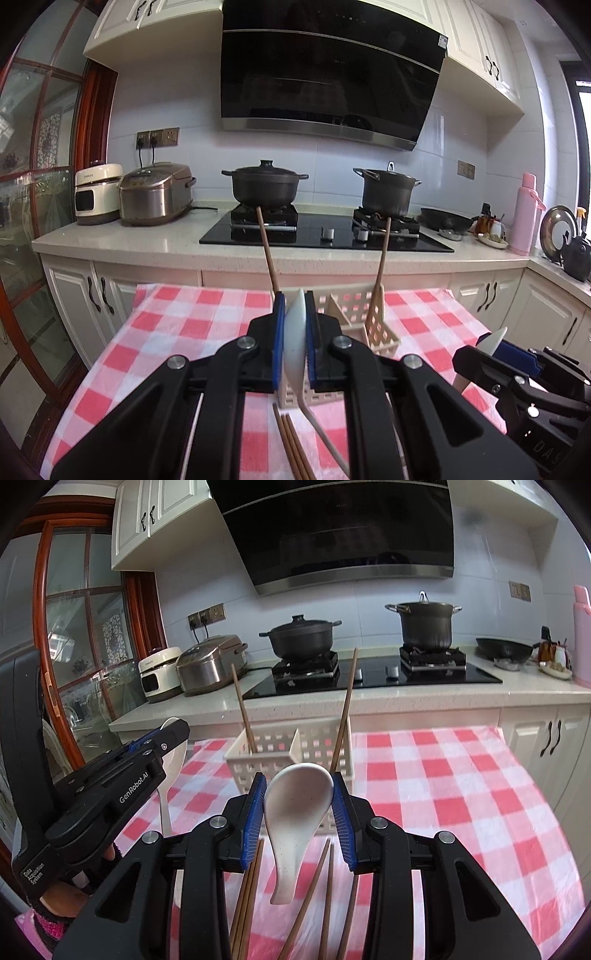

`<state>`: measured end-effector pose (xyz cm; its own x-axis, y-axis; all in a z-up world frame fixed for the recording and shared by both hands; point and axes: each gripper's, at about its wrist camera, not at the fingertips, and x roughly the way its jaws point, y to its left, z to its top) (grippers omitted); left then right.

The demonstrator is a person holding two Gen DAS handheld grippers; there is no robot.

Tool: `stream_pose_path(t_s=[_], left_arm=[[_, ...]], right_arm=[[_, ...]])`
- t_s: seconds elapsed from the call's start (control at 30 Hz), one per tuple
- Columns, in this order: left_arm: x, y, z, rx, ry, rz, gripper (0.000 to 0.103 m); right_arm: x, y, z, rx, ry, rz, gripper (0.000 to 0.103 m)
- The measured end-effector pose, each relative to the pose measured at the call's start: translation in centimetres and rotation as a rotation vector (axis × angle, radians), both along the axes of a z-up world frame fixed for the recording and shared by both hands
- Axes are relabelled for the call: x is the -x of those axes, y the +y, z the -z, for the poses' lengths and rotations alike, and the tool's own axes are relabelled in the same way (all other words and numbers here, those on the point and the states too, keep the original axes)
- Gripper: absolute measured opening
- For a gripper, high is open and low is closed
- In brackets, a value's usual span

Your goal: Organize utensils

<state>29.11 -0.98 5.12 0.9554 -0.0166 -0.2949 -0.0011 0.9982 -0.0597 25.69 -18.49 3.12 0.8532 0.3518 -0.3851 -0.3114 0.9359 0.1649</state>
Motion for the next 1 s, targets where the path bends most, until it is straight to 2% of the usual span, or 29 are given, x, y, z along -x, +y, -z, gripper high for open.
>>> stream_pose_path(t_s=[0.3,0.6,0.8,1.0], left_arm=[[-2.5,-0.4,-2.7,-0.039,-0.046,-0.022,0.01],[-6.4,-0.4,-6.2,-0.06,-0.11,-0.083,0.01],[-9.2,-0.4,-6.3,-0.09,-0.139,-0.158,0.01],[-12.1,-0.3,-5.5,-0.101,-0.135,-0.221,0.01]], right_arm=[[-4.0,-1.1,-2.6,-0.013,-0.029,0.03,0.036],[-7.3,-0.9,-4.8,0.033,-0.062,0.04,0.036],[-9.4,-0.8,-4.8,0.033,-0.057,0.04,0.036],[-11.4,-0.3,-4.7,0.023,-0.068,0.026,0.036]])
